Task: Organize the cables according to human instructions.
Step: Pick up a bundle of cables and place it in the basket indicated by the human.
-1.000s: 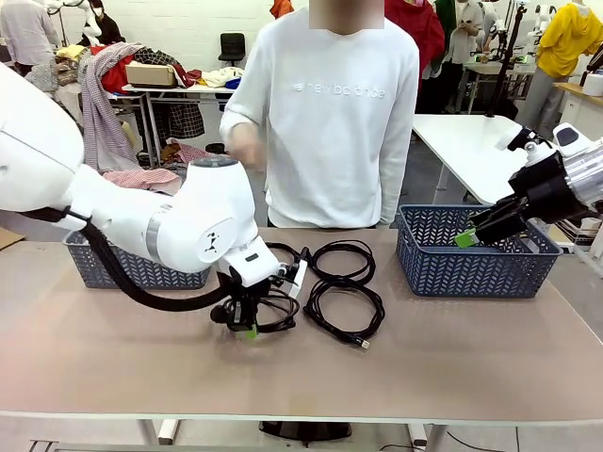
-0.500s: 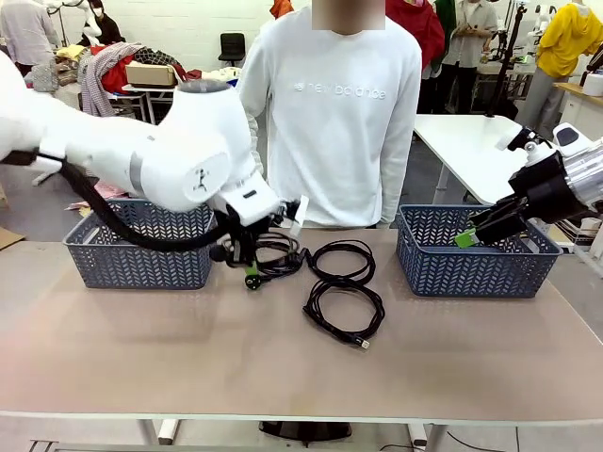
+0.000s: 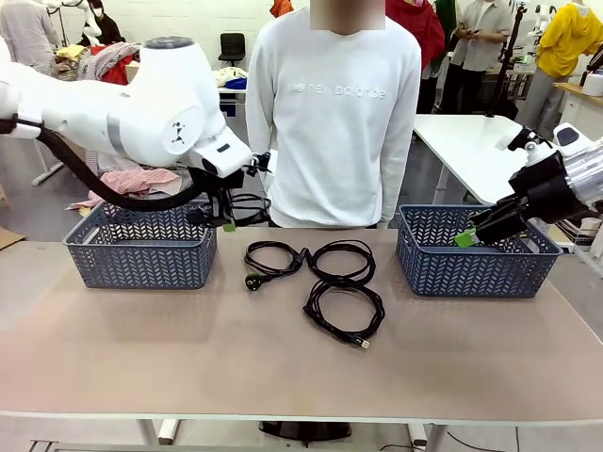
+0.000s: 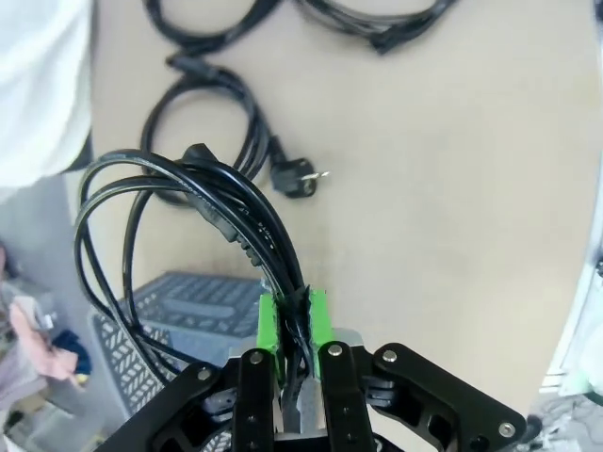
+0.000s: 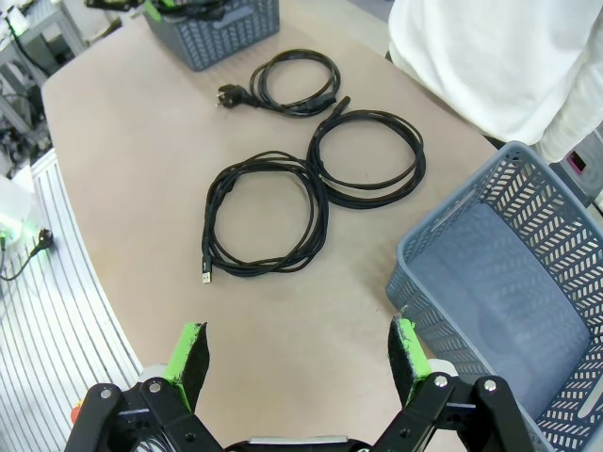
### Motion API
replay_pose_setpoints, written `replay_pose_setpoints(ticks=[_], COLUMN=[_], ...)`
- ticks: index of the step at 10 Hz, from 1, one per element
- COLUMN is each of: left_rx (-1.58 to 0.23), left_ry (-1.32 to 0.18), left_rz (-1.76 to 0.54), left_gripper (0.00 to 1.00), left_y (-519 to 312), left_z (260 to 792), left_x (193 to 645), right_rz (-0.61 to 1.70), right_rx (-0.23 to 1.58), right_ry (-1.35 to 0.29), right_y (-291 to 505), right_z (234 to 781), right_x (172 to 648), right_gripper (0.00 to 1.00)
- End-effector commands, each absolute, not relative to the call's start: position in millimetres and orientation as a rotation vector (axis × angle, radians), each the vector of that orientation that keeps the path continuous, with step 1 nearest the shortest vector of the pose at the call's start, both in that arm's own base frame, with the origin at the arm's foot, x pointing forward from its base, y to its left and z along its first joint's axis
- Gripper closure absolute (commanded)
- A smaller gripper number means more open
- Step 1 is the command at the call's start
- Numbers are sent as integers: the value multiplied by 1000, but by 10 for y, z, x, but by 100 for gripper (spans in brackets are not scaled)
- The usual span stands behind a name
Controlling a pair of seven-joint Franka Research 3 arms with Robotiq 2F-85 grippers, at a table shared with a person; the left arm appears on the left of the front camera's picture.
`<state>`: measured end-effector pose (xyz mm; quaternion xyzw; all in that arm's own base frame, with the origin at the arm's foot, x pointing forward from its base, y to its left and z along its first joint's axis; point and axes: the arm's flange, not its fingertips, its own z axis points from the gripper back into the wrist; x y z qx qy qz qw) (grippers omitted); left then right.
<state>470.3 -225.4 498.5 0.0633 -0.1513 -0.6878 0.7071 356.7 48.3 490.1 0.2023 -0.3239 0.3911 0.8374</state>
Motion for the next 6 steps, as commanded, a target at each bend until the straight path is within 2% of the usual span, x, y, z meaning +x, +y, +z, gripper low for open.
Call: replay_pose_setpoints(ticks=[1, 4, 6], left_rx=[183, 151, 150], left_ry=[-346, -354, -355], left_rz=[-1446, -1371, -1431], left_gripper=[100, 100, 100], left_y=[-2164, -2001, -2030], left_z=[5087, 5152, 5103], left_x=[4799, 4843, 4860], right_rz=[847, 847, 847], right_rx=[442, 442, 442], right_ry=[-701, -701, -701], right_y=[472, 472, 472], right_z=[4892, 4892, 4892], right_x=[3593, 3593, 3593], right_gripper=[0, 0, 0])
